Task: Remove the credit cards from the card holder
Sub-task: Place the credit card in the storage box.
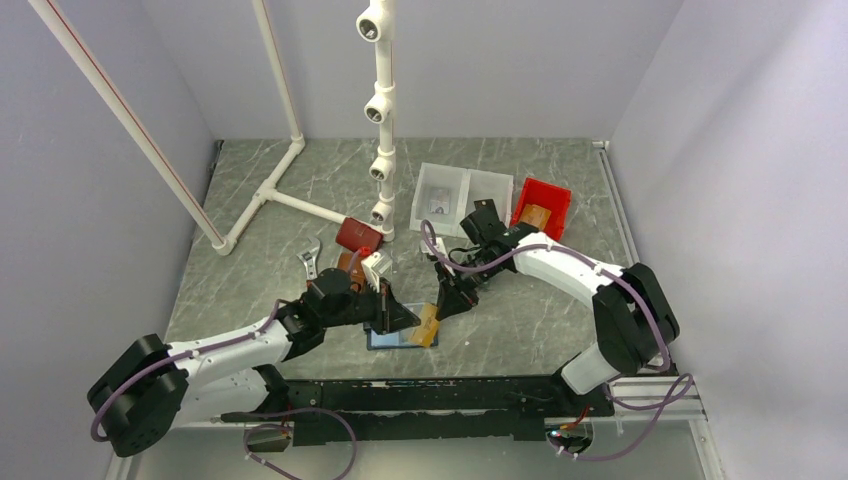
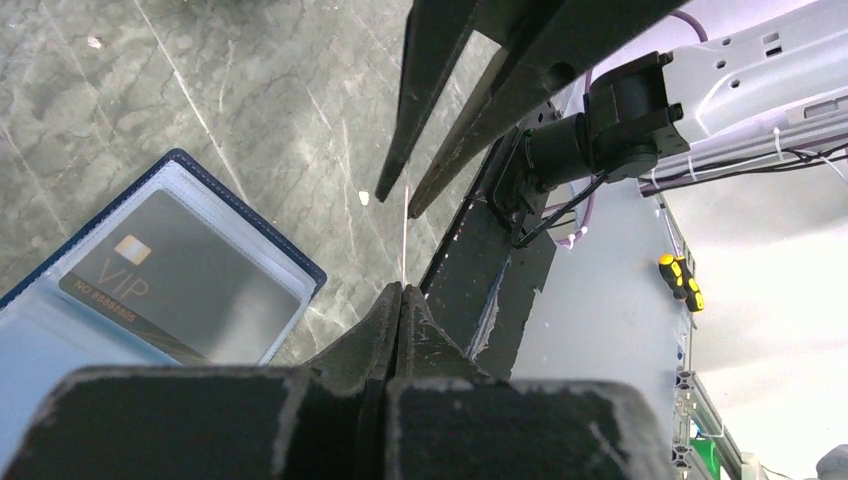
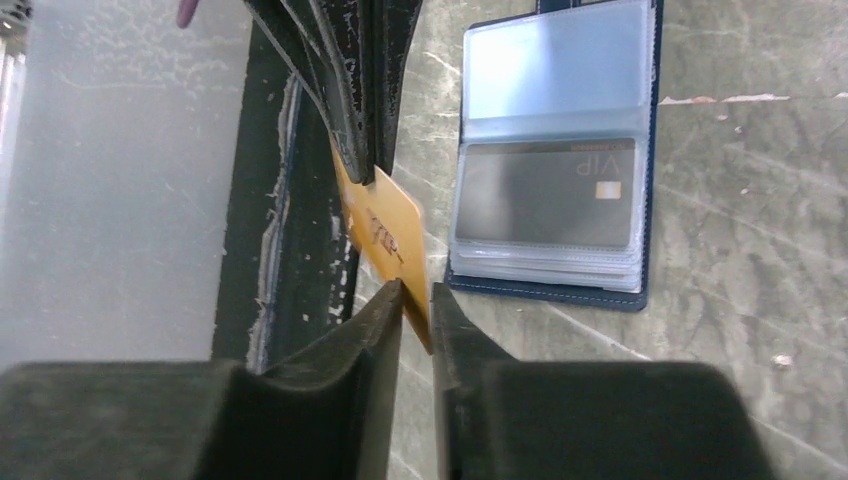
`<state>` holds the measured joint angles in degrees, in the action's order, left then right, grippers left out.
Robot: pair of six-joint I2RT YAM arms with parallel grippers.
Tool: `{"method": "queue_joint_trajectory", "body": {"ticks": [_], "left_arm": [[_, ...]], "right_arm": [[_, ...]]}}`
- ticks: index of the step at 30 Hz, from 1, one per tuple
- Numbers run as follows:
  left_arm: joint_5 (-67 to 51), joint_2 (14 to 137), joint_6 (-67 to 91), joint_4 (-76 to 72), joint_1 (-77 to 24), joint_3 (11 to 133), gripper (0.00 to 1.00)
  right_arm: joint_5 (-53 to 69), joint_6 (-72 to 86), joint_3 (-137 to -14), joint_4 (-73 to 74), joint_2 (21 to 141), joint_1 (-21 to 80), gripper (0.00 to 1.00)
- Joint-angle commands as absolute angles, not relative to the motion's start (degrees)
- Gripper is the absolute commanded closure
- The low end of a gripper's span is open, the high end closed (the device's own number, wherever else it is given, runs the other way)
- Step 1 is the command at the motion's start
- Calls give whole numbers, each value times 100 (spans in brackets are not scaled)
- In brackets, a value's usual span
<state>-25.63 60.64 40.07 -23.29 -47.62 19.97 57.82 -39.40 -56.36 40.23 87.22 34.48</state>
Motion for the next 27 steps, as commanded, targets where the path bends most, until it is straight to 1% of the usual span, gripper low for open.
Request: {"method": "queue_joint_trajectory", "body": {"ticks": [1,2,4,5,8,10,13,16,17,21,26,27], "left_arm": [[-2458,5959,3919,-2560,-4813,2134,100],[-2390,5921,3932,-2475,-4814,2134,100],[-2227,5831,3938,-2239,-4809,2141,99],[-2080,5765,3957,-2071,-4810,2142,92],[-1679,5446,4001,-1502,-4811,2149,62],[-1379,5167,4040,-1135,-4803,2109,46],[-913,4617,4091,-550,-4807,1981,23],[-444,4008,4256,-155,-4807,1744,4],[-280,3805,4369,-33,-4808,1666,1],[-17,3095,4639,509,-4794,1436,0],[-18,2569,4722,1011,-4798,1371,1],[143,2506,4720,1104,-4796,1383,1]], "right_arm": [[6141,-4042,-5921,4162,8762,3445,93],[6133,-4061,-5928,4180,8748,3445,99],[6066,-4133,-5974,4249,8752,3440,100],[5997,-4190,-6014,4339,8748,3437,100],[5634,-4325,-6142,4549,8766,3415,100],[5324,-4465,-6221,4691,8770,3348,100],[4913,-4630,-6339,4911,8750,3158,100],[4662,-4776,-6495,5211,8708,2789,100],[4614,-4795,-6554,5302,8695,2640,100],[4362,-4921,-6671,5559,8574,1967,100],[4120,-4869,-6616,5432,8203,1187,100],[4122,-4869,-6632,5438,8151,1043,100]]}}
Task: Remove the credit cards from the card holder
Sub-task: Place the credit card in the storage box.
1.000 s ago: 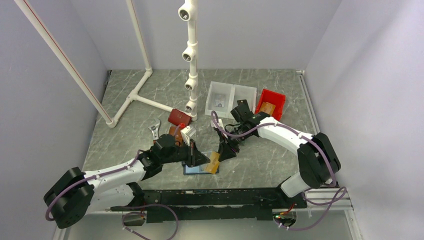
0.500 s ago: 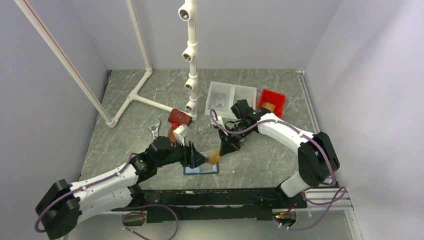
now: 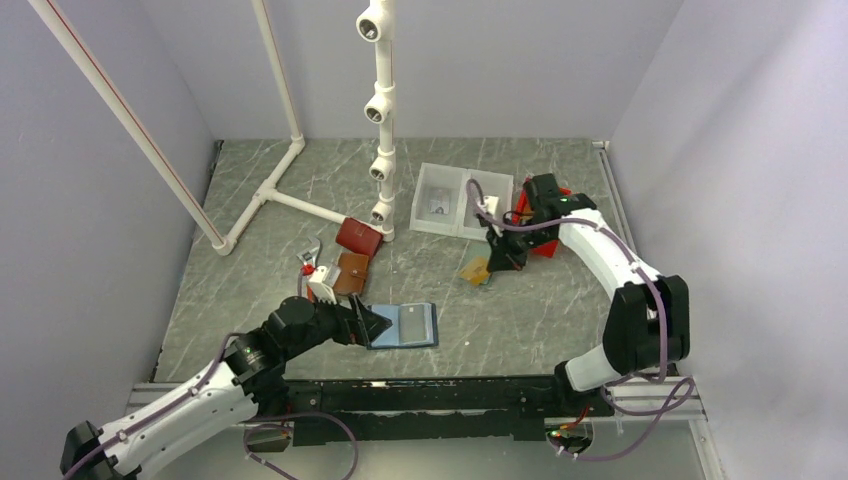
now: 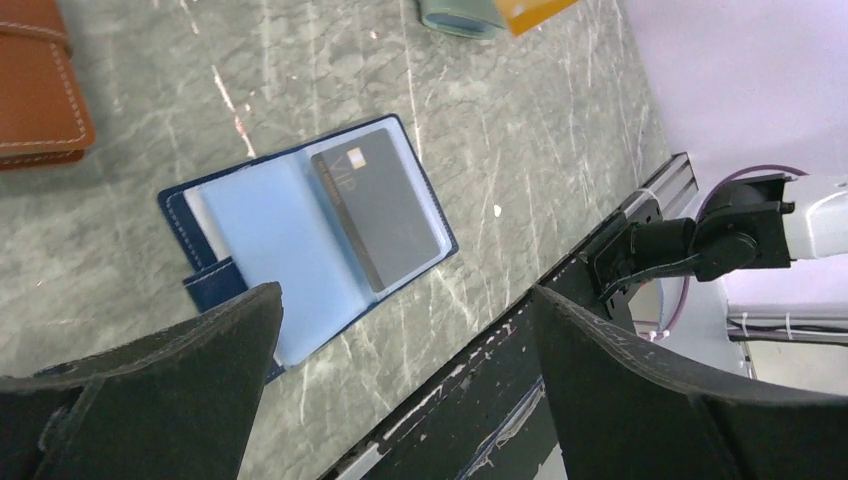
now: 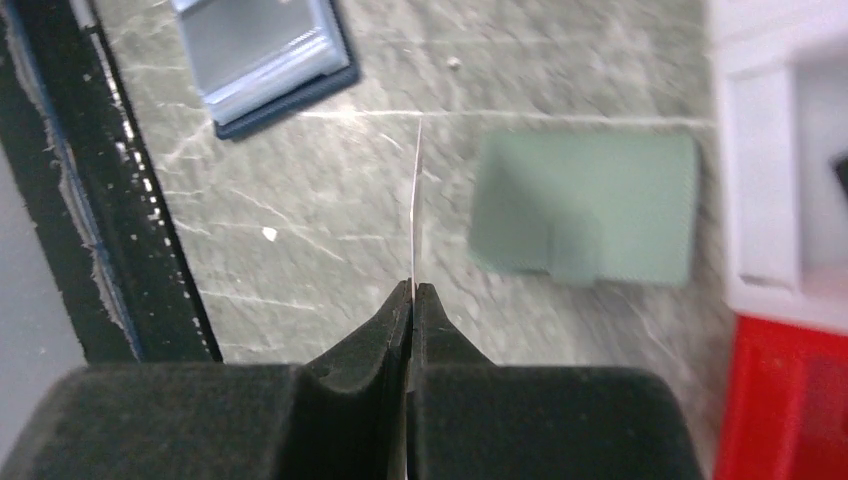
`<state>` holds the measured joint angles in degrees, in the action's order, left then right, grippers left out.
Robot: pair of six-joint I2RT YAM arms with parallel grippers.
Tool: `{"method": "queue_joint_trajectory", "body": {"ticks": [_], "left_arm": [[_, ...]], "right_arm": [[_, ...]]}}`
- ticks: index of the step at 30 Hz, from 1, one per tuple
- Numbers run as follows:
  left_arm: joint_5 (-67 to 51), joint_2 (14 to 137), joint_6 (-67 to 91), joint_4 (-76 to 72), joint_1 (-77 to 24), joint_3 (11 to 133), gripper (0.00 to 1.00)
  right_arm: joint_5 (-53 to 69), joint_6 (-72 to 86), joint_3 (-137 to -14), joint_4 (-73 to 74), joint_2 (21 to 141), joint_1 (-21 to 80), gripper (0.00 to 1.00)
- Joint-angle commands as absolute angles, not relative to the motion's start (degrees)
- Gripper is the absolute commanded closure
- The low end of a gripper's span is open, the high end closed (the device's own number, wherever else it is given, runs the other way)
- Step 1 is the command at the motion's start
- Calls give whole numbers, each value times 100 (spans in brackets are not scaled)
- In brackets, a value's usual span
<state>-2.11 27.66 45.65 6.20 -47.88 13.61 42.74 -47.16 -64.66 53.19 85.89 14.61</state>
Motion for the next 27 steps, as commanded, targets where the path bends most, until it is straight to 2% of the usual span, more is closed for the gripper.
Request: {"method": "queue_joint_trajectory", "body": {"ticks": [1,6,12,27], "left_arm": [[185,2433,4715,1201,-4793,1398,1],[211,2343,4728,1434,-4797,1428,1],[159,2406,4789,1545,-4798,1467,0],[141,2288,4881,1732,-4794,1452,1]], "right_arm": [[4122,-4877,-6658,5454,8113,882,100],[4046,-4898,-6777,5450,7987,240,100],[3415,-5073,-7159,5462,8174,-220,100],[2694,-5351,-8940,6241,9480,-519,100]]}}
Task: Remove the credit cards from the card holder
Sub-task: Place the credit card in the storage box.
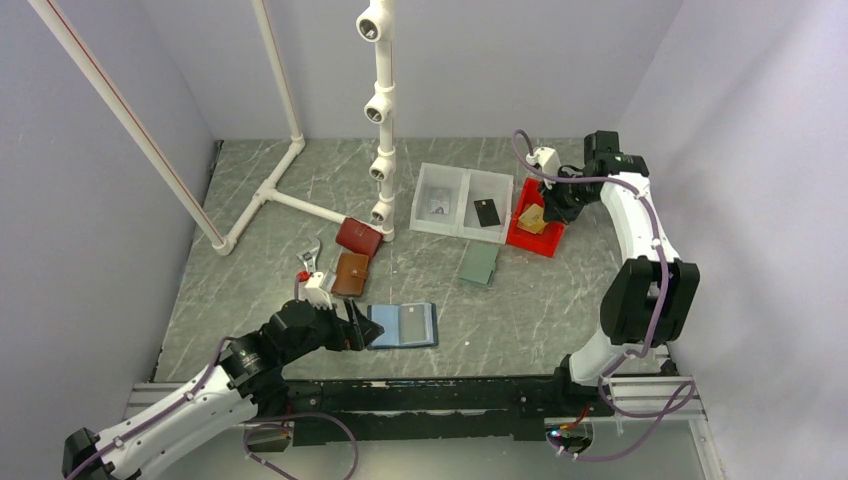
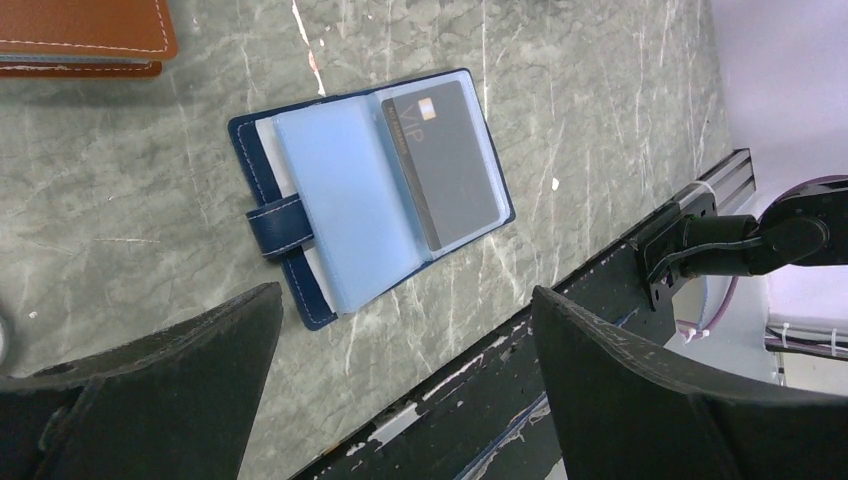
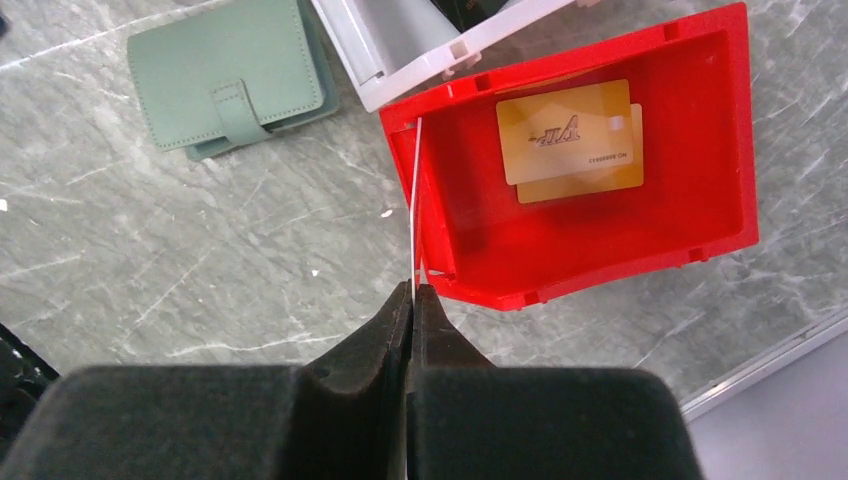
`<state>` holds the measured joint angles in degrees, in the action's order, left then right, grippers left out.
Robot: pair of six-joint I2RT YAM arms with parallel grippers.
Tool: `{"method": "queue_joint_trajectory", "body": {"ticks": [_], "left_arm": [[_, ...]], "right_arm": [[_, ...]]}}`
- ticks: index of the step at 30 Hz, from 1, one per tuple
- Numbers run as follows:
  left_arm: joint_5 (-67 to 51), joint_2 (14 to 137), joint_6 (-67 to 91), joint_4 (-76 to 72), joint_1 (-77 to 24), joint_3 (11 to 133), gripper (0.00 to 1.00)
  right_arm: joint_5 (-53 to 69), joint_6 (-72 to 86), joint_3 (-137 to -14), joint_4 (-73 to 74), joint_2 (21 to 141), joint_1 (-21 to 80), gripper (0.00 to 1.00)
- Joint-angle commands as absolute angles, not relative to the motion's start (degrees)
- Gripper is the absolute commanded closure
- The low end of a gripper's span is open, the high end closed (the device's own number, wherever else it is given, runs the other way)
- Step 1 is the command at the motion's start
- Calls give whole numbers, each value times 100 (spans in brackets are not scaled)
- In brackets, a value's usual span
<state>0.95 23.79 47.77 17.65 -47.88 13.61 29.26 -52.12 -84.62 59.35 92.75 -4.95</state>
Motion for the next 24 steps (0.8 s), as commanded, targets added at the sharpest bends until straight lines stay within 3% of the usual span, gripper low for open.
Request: {"method": "queue_joint_trajectory", "body": {"ticks": [1,24], "left_arm": [[141,2286,4886,1736,-4798,1444,1],[237,2083,4904,2014,-4797,1470,1]], "right_arm": [[2680,-5360,-9029,6289,9579,-519,100],[2237,-5306,-9887,6572,10738,-510,100]]}}
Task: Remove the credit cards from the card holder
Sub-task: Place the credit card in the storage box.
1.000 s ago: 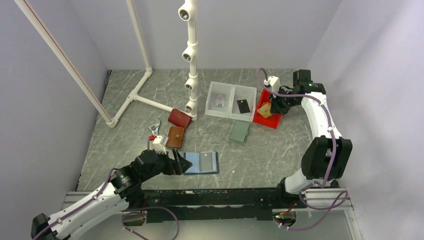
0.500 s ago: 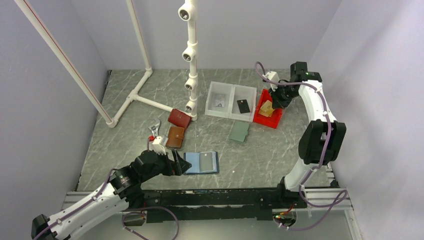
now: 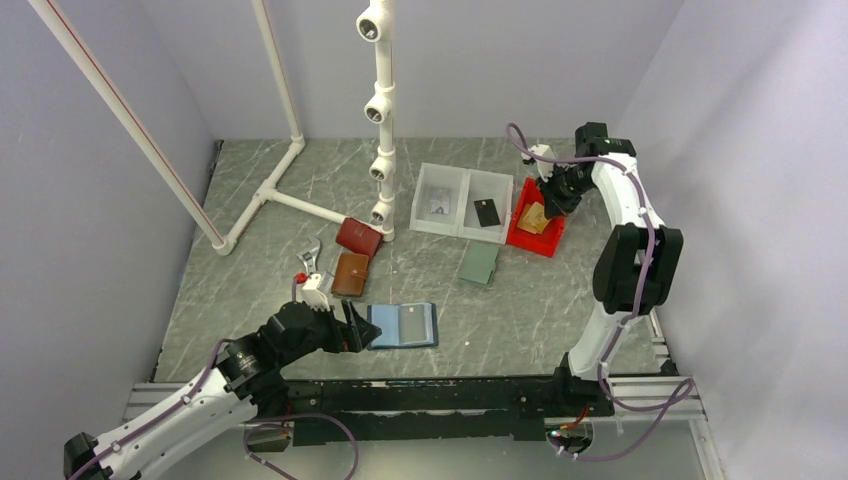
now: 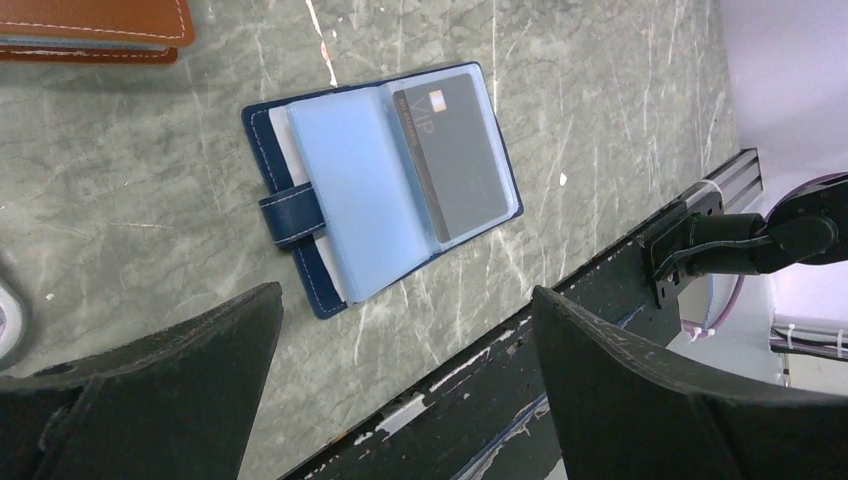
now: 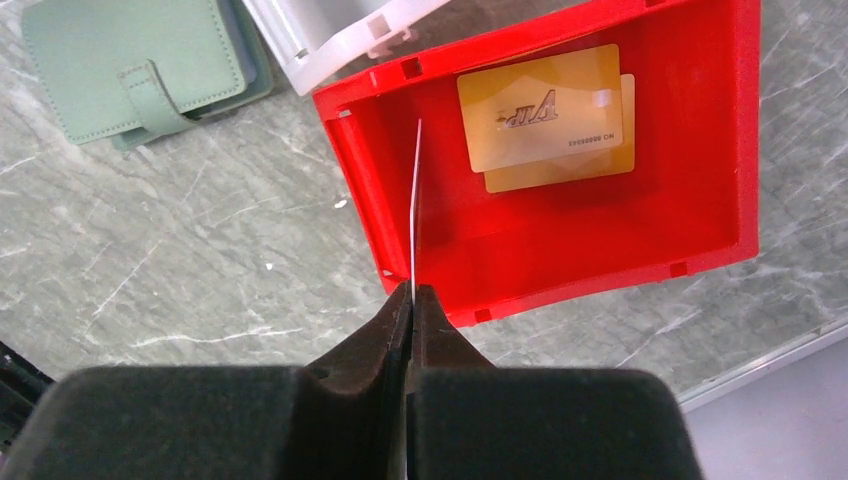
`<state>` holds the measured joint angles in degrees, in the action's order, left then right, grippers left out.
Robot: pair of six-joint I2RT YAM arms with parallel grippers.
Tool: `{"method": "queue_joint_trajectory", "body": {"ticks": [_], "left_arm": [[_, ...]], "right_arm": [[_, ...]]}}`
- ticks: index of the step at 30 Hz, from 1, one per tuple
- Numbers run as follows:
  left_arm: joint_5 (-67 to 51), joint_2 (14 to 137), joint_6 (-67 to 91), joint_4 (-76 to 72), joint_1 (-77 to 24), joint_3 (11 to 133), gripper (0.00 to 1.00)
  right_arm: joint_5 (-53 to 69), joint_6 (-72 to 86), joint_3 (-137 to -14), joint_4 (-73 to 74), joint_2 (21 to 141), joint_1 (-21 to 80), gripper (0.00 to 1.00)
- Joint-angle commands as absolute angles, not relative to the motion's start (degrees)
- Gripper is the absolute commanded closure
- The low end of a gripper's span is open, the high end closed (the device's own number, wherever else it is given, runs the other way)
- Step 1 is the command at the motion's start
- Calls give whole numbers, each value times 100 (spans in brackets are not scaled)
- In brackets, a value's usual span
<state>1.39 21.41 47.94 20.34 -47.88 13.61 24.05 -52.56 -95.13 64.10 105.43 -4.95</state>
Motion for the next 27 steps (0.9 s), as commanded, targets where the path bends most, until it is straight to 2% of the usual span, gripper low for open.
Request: {"method": "queue_joint_trajectory", "body": {"ticks": [1,11,21,24,27], "left_arm": [[237,2087,4904,2017,-4799,1476,1],[259,2178,4922,1970,-4796,1490,1],[269,2600,4845,1796,-4796,1713,1],[253,2819,4821,1673,-4798,1791,1],[279,3038,4774,1618,-4791,1918,1]], "right_arm": [[2221,-5300,-9989,6611,10819,-510,100],[2083,-5247,-10697,6936,11599,-433,100],[1962,-5335,-10877,7132,12039,-409,100],[1762,-5205,-10935,7067,12198,-394,95],[1353,-4912,-11006,6712,12275,-378,83]]}}
